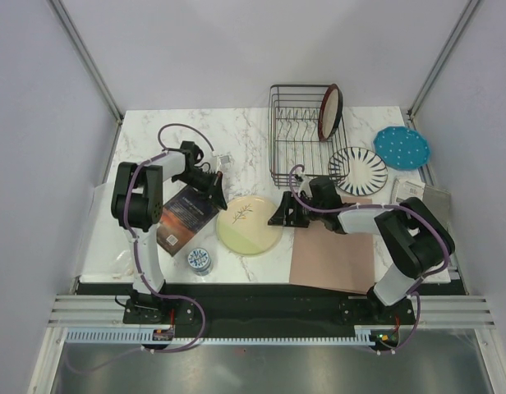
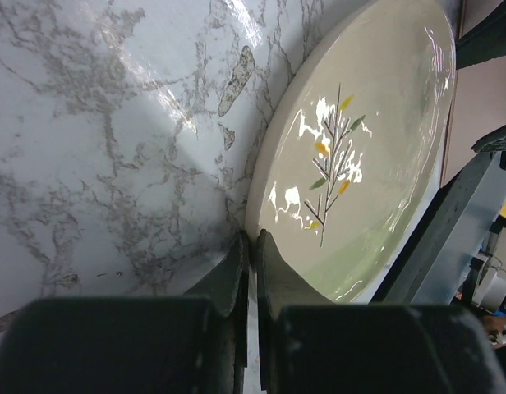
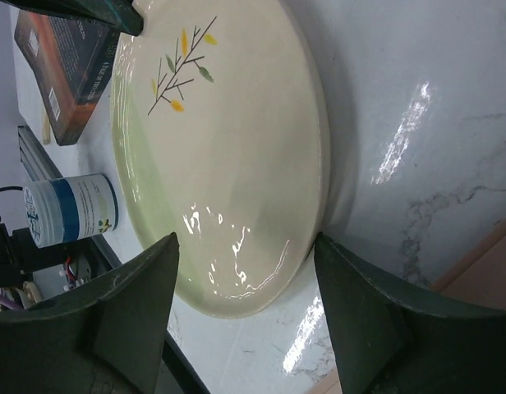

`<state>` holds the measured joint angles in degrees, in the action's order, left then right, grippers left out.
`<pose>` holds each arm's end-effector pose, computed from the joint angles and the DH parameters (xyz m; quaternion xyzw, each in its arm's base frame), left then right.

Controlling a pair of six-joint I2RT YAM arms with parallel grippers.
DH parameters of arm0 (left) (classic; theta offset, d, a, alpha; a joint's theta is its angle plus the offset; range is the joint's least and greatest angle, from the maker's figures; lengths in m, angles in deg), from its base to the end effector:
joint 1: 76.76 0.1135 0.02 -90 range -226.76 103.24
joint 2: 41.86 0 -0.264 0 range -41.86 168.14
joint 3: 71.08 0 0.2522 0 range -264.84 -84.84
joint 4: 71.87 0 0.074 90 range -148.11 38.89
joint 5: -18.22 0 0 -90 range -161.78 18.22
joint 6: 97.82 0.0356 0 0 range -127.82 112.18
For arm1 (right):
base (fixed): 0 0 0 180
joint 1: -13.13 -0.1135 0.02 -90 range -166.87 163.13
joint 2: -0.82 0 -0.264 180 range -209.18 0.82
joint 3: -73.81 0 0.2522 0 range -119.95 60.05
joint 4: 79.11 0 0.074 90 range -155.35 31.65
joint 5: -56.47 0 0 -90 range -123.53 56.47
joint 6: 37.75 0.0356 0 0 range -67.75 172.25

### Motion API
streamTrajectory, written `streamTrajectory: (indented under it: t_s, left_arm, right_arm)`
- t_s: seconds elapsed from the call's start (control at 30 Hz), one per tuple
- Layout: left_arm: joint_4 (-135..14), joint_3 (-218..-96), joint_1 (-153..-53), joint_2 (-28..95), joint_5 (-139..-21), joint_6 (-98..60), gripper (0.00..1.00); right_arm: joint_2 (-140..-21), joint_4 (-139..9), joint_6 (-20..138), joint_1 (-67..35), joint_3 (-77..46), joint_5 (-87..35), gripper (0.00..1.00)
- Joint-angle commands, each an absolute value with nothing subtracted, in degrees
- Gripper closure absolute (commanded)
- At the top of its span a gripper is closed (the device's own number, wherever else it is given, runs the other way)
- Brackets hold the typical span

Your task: Load the plates into the dish rack

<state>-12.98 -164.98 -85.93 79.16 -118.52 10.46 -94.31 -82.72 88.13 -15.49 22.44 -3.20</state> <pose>0.3783 -0.0873 0.1266 0.2311 0.8879 -0.3926 0.0633 0.2598 0.1623 0.1345 -0.0546 0.8805 0.4177 0.2174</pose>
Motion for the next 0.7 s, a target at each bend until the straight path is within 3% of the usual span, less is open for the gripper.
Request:
streamTrajectory:
  t_s: [0.0,0.23,0.43,0.53,0.57,0.63,0.67]
  left_arm:
    - [-9.6,-165.3,-86.8,79.7,-125.8,8.8,0.98]
    - [-9.5,-162.4,-87.0,80.1,-138.7,13.4,0.98]
    - [-9.5,-162.6,-88.0,80.6,-142.8,16.6,0.98]
    - [-9.5,-163.0,-88.3,80.3,-142.4,16.3,0.98]
    - [-9.5,-163.0,-88.3,80.2,-142.0,16.2,0.98]
    - [-9.5,-162.8,-88.3,79.8,-141.4,16.4,0.96]
    - [-9.5,-162.7,-88.3,79.2,-140.6,16.5,0.9]
  right_arm:
    - [-98.4,-83.0,88.2,-16.8,20.9,-2.1,0.25]
    - [-102.1,-93.5,93.5,-16.8,22.8,3.3,0.28]
    - [-99.2,-94.9,94.7,-16.8,23.0,5.1,0.41]
    - [-98.0,-92.0,93.2,-16.8,21.9,4.6,0.57]
    - [-97.5,-89.3,91.8,-16.8,21.6,4.6,0.71]
    - [-95.9,-86.4,89.9,-16.5,20.3,5.1,0.87]
    - [-95.2,-82.2,88.6,-16.3,19.8,5.4,1.0]
